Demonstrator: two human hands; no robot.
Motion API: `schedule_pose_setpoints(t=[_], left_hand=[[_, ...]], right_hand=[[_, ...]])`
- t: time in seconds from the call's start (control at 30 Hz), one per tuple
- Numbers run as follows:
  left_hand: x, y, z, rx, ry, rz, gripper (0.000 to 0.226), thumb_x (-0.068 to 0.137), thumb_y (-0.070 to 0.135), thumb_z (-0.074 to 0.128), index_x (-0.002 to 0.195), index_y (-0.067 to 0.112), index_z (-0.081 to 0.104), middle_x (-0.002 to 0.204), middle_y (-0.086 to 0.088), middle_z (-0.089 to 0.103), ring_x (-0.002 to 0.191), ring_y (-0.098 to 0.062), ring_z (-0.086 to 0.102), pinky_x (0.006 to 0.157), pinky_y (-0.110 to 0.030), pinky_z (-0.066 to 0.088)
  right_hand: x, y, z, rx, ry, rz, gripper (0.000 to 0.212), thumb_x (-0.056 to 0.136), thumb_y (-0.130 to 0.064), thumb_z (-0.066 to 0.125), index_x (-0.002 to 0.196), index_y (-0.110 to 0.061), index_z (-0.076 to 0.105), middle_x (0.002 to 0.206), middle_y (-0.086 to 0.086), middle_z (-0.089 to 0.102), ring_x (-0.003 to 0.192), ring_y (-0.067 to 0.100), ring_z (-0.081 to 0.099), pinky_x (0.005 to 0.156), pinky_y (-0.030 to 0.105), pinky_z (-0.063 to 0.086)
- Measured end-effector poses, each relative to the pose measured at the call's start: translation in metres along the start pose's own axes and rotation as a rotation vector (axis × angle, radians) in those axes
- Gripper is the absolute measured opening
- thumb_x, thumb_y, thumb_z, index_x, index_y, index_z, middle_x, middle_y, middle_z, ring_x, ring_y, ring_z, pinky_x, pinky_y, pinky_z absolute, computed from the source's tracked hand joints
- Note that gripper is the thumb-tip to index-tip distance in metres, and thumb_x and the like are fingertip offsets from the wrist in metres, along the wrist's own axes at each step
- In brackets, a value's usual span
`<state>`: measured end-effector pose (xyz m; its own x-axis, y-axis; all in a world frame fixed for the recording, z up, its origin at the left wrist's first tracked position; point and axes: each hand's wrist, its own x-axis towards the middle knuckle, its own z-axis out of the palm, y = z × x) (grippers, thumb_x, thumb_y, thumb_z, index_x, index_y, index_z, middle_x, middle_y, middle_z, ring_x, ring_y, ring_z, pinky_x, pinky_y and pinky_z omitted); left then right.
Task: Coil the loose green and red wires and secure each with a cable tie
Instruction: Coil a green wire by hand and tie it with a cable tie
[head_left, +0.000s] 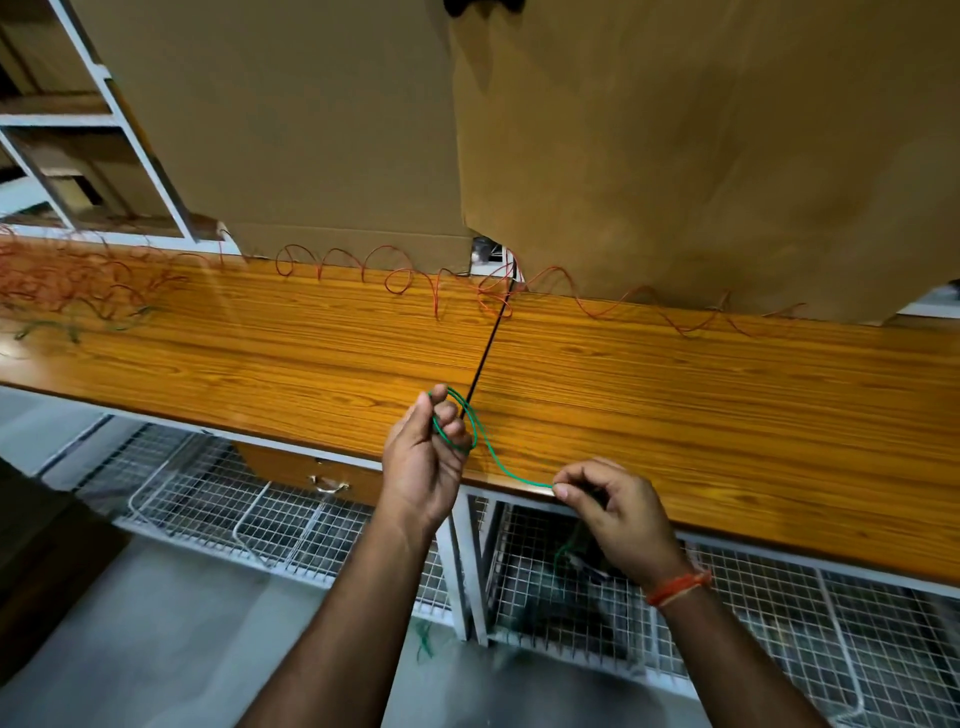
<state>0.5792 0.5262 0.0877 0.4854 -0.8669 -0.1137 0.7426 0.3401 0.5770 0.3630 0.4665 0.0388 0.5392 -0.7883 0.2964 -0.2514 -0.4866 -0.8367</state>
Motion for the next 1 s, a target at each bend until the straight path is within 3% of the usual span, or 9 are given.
schedule_pose_setpoints(t=[0.1,0.2,0.33,0.47,0.63,0.77,0.9,1.0], left_hand=[[-0.005,-0.01,0.0,0.331,-0.042,0.065,0.023,0.111,0.02,0.038,0.107,0.007,0.056,0.07,-0.005,0.065,0.056,-0.013,0.063,0.054,-0.019,0.051],[-0.015,-0.014,0.006,0.597,-0.152,0.07,0.026,0.111,0.023,0.036,0.109,0.006,0.055,0.072,-0.008,0.071,0.058,-0.015,0.068,0.058,-0.022,0.053],[-0.027,-0.019,0.011,0.772,-0.302,0.079,0.026,0.111,0.02,0.039,0.097,0.005,0.055,0.058,-0.002,0.056,0.044,-0.011,0.045,0.045,-0.02,0.038],[-0.029,-0.018,0.01,0.671,-0.362,-0.009,0.024,0.103,0.028,0.048,0.096,0.006,0.051,0.054,0.004,0.033,0.043,-0.006,0.025,0.043,-0.019,0.022],[-0.034,-0.015,0.001,0.534,-0.41,-0.12,0.034,0.102,0.034,0.046,0.087,0.008,0.062,0.051,0.006,0.027,0.04,-0.006,0.02,0.048,-0.027,0.012],[-0.038,-0.011,0.001,0.347,-0.403,-0.171,0.026,0.101,0.028,0.048,0.082,0.013,0.056,0.049,0.009,0.031,0.038,-0.002,0.024,0.043,-0.021,0.016],[-0.037,-0.009,0.003,0.249,-0.366,-0.182,0.026,0.105,0.025,0.044,0.085,0.01,0.052,0.048,0.009,0.037,0.038,-0.002,0.031,0.043,-0.017,0.029],[-0.039,-0.01,0.006,0.326,-0.336,-0.146,0.026,0.105,0.023,0.049,0.086,0.006,0.053,0.05,0.002,0.042,0.042,-0.007,0.038,0.045,-0.018,0.037]], right_hand=[[0.009,-0.024,-0.004,-0.019,-0.053,-0.139,0.008,0.094,-0.021,0.071,0.092,-0.028,0.074,0.092,-0.009,0.064,0.093,0.012,0.063,0.078,0.031,0.05],[0.022,-0.051,-0.006,-0.027,-0.039,-0.267,0.005,0.093,-0.022,0.072,0.095,-0.022,0.076,0.093,-0.006,0.059,0.094,0.014,0.06,0.079,0.03,0.048],[0.037,-0.073,-0.005,-0.026,-0.044,-0.342,0.008,0.091,-0.013,0.074,0.098,-0.016,0.078,0.092,-0.001,0.056,0.093,0.016,0.06,0.082,0.026,0.05],[0.048,-0.084,-0.005,-0.043,0.006,-0.354,0.01,0.088,-0.007,0.077,0.096,-0.014,0.078,0.093,-0.002,0.058,0.09,0.009,0.06,0.075,0.02,0.046],[0.051,-0.084,-0.001,0.069,0.053,-0.288,0.013,0.092,-0.006,0.074,0.1,-0.015,0.077,0.099,-0.002,0.062,0.091,0.013,0.062,0.074,0.021,0.049],[0.046,-0.068,0.007,0.024,0.021,-0.165,0.012,0.097,-0.026,0.07,0.105,-0.019,0.076,0.101,-0.007,0.064,0.096,0.009,0.062,0.077,0.02,0.049],[0.038,-0.055,0.016,0.039,-0.066,-0.118,0.028,0.103,-0.038,0.054,0.086,-0.021,0.069,0.083,-0.01,0.06,0.083,0.009,0.06,0.073,0.032,0.045],[0.037,-0.048,0.02,0.168,-0.071,-0.002,0.039,0.102,-0.045,0.049,0.086,-0.013,0.063,0.079,0.004,0.06,0.076,0.015,0.058,0.069,0.043,0.045]])
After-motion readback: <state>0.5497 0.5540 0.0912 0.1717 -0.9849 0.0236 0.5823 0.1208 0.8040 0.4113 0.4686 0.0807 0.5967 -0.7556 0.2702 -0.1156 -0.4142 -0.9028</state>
